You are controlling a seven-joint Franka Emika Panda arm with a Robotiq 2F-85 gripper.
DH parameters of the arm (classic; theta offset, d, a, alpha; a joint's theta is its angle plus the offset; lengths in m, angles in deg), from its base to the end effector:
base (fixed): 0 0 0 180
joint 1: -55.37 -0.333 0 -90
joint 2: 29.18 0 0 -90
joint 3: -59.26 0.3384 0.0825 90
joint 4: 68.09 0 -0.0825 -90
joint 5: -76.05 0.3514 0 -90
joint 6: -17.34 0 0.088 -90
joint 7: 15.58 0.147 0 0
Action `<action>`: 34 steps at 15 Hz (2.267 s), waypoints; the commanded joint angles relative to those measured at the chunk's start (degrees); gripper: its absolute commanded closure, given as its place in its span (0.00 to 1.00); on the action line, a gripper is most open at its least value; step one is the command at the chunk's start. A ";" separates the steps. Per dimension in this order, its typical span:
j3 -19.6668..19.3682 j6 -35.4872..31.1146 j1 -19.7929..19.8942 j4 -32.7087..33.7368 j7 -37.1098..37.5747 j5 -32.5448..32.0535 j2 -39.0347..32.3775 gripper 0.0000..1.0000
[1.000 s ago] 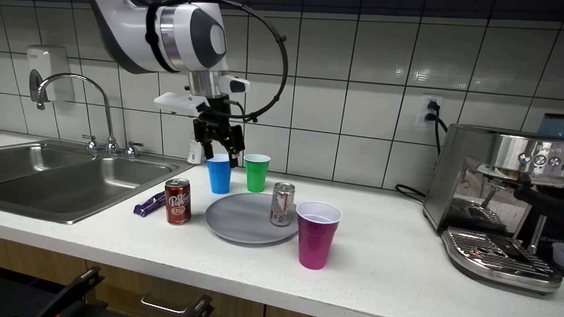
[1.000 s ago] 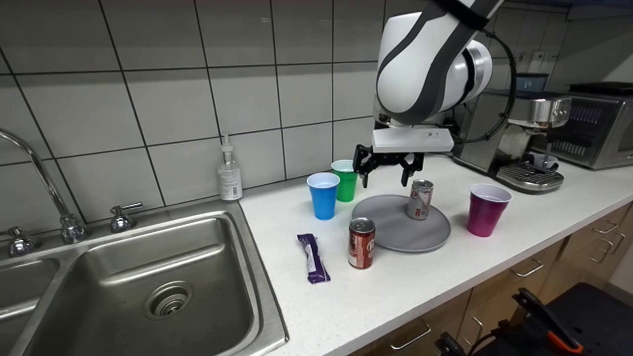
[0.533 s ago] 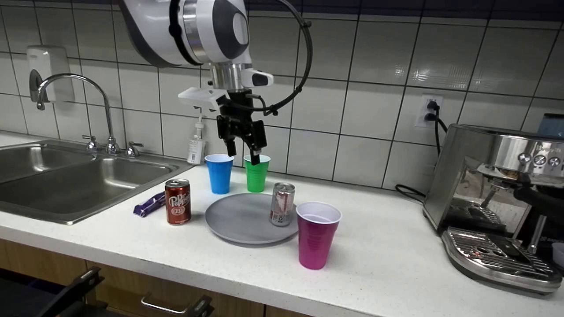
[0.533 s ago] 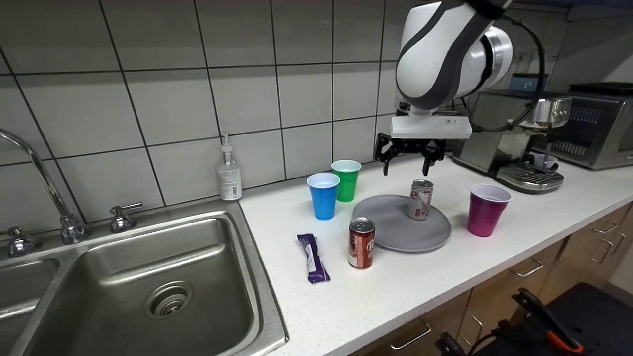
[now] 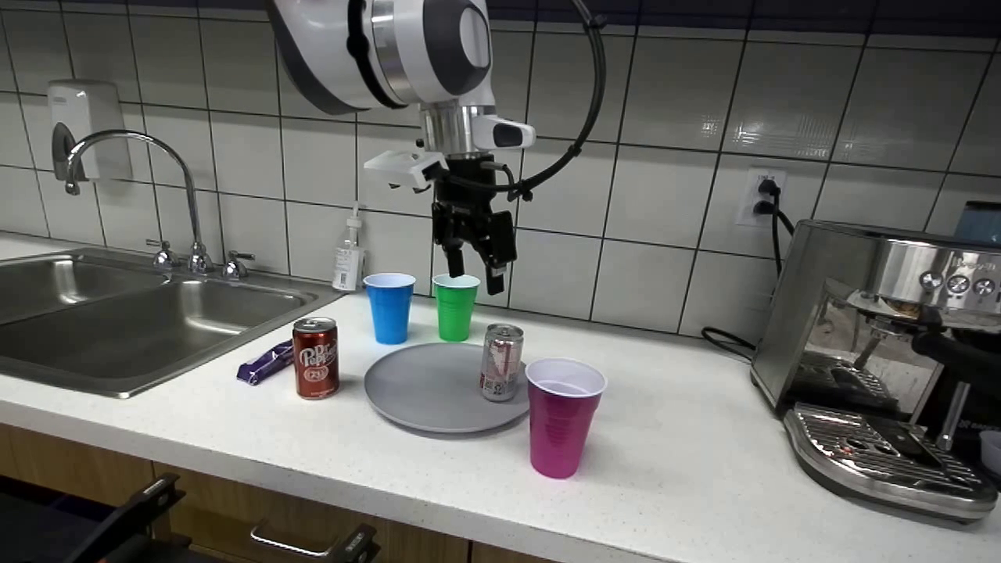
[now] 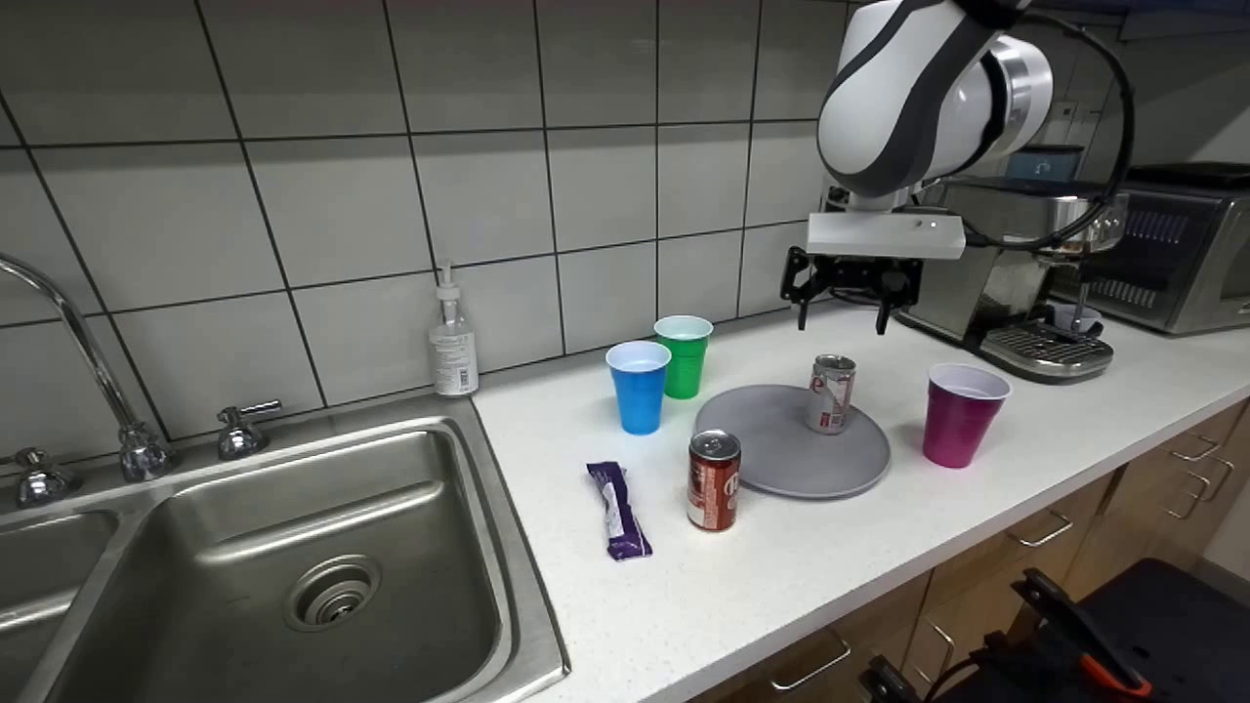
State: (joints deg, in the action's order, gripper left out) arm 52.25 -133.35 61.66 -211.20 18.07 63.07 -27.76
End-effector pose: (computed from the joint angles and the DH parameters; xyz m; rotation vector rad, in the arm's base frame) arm 0.4542 -0.1062 0.3172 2.8868 -0.9416 0.2674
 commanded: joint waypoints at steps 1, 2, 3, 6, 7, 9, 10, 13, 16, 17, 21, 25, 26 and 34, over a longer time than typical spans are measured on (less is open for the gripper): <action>-0.61 1.49 1.36 2.93 1.95 0.00 -2.42 0.00; -0.91 1.21 1.42 3.36 1.74 0.48 -3.12 0.00; -1.25 0.86 1.41 3.89 1.72 0.75 -4.16 0.00; -2.20 0.56 1.06 5.62 1.81 1.55 -6.90 0.00; -2.44 0.30 0.88 6.37 1.87 1.87 -8.02 0.00; -2.89 0.14 0.50 7.86 1.96 2.55 -9.99 0.00; -3.10 0.28 0.34 8.56 1.88 3.07 -10.80 0.00; -3.67 0.50 -0.06 10.62 1.65 4.57 -13.47 0.00; -4.16 0.68 -0.67 12.24 1.60 5.91 -15.81 0.00; -4.38 0.60 -0.92 12.66 1.63 6.19 -16.62 0.00; -4.90 0.83 -1.87 14.06 1.55 7.30 -19.32 0.00; -5.66 0.99 -2.88 14.98 1.51 7.96 -21.14 0.00; -5.91 1.03 -3.09 15.17 1.56 7.98 -21.53 0.00; -6.66 0.95 -4.16 15.58 1.35 8.18 -22.11 0.58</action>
State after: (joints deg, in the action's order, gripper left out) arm 46.51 -133.46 58.72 -197.01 19.01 70.38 -49.26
